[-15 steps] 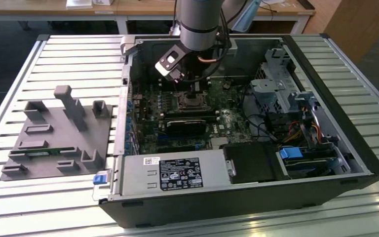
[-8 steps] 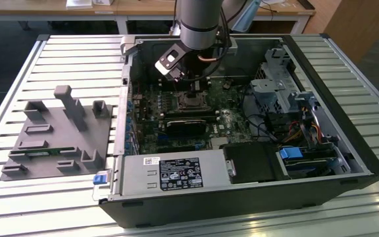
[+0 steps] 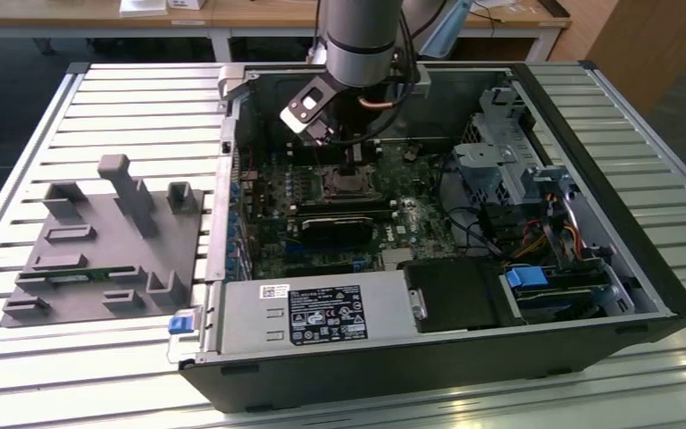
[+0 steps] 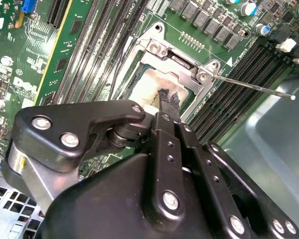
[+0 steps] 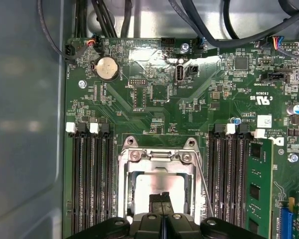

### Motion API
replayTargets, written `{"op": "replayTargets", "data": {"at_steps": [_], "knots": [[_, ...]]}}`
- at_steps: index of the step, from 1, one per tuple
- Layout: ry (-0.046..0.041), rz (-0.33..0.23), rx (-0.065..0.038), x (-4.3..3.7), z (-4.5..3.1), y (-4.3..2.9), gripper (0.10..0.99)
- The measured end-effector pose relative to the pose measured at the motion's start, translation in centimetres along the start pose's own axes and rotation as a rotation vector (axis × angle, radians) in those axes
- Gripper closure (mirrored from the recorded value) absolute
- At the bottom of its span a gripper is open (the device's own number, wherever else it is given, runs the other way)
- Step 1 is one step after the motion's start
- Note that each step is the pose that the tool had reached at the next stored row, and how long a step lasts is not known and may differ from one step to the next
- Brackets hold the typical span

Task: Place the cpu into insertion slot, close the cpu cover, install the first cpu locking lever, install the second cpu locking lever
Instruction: 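Install the first cpu locking lever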

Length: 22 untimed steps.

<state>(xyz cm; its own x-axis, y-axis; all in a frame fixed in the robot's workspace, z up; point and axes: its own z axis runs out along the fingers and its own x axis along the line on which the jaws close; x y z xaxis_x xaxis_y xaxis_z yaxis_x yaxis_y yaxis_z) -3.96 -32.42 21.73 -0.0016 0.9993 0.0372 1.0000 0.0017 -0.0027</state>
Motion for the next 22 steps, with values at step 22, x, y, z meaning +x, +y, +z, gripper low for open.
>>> {"op": "replayTargets", "data": {"at_steps": [22], "knots": [[0.0,0.0,0.0,0.09,-2.25,0.0,0.98]]}}
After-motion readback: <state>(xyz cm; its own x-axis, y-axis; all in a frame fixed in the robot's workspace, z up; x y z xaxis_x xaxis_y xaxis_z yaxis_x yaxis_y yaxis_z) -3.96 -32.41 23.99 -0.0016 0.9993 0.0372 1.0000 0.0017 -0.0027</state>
